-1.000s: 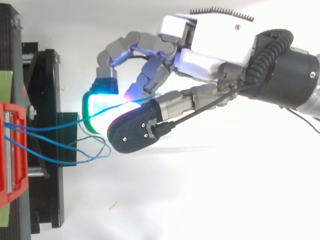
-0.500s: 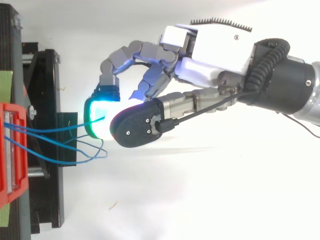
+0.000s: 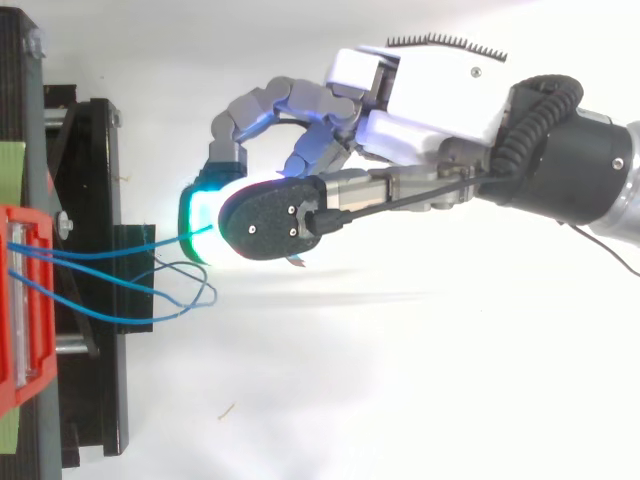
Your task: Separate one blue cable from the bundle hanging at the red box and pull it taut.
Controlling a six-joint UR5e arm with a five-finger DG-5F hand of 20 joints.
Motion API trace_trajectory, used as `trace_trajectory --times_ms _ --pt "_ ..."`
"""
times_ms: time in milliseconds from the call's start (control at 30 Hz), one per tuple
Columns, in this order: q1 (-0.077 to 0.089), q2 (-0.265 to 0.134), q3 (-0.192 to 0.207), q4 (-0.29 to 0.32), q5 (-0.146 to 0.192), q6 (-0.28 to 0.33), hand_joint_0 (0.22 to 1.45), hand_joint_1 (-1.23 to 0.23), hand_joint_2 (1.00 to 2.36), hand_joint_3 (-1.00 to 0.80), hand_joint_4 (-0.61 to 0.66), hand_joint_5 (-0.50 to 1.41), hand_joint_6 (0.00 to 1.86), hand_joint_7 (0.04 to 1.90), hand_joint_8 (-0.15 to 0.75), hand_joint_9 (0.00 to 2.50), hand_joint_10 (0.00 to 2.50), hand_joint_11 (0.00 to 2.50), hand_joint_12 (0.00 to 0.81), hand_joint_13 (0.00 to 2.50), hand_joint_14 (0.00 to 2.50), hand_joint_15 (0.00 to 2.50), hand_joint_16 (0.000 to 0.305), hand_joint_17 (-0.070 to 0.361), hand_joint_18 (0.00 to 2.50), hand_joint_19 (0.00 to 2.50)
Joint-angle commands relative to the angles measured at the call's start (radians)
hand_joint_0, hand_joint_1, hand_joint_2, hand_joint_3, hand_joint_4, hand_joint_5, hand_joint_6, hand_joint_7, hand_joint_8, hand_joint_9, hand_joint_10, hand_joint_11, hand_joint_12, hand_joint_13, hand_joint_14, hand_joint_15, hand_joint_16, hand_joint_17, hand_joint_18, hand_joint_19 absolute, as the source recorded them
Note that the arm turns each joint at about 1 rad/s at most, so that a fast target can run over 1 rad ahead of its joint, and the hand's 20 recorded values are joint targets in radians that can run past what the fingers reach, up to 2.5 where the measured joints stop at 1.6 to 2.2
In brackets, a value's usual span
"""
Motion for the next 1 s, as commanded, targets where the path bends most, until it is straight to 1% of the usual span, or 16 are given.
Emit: trace_trajectory --times_ms 0,267,367,400,567,633,700,833,967 --pt "0.0 -0.001 0.0 -0.012 0.013 0.0 0.6 -0.46 1.0 -0.5 0.11 -0.21 0.84 1.01 0.251 1.13 0.05 1.54 0.328 1.16 0.02 1.39 0.047 0.106 0.89 0.99" --pt "0.0 -0.001 0.0 -0.023 0.019 0.0 0.58 -0.48 1.0 -0.5 0.11 -0.22 0.84 0.99 0.251 1.12 0.06 1.53 0.325 1.17 0.02 1.37 0.047 0.107 0.9 0.99" --pt "0.0 0.0 0.0 -0.026 0.021 0.001 0.59 -0.52 1.0 -0.5 0.11 -0.21 0.84 0.99 0.251 1.12 0.05 1.53 0.325 1.18 0.02 1.37 0.047 0.107 0.91 0.98" --pt "0.0 -0.001 0.0 -0.034 0.027 0.006 0.6 -0.53 1.0 -0.47 0.11 -0.21 0.84 0.99 0.251 1.13 0.05 1.53 0.318 1.18 0.02 1.37 0.047 0.106 0.91 0.98" --pt "0.0 -0.001 0.0 -0.04 0.027 0.011 0.63 -0.55 1.01 -0.37 0.11 -0.22 0.85 0.97 0.244 1.12 0.06 1.51 0.319 1.18 0.02 1.37 0.047 0.106 0.92 0.98" --pt "0.0 -0.001 0.0 -0.043 0.029 0.012 0.63 -0.58 1.01 -0.32 0.11 -0.23 0.85 0.96 0.249 1.1 0.1 1.49 0.317 1.19 0.02 1.38 0.047 0.107 0.93 0.99" --pt "0.0 -0.001 0.0 -0.043 0.029 0.014 0.64 -0.6 1.01 -0.3 0.12 -0.23 0.86 0.96 0.255 1.09 0.14 1.48 0.331 1.2 0.02 1.37 0.048 0.109 0.94 0.97" --pt "0.0 -0.001 -0.002 -0.043 0.027 0.014 0.65 -0.66 1.01 -0.26 0.13 -0.23 0.86 0.95 0.256 1.08 0.18 1.43 0.326 1.2 0.02 1.37 0.049 0.111 0.95 0.97" --pt "0.0 -0.001 0.0 -0.04 0.027 0.012 0.65 -0.68 1.01 -0.26 0.12 -0.23 0.87 0.95 0.247 1.07 0.19 1.44 0.325 1.2 0.02 1.37 0.048 0.109 0.95 0.96"
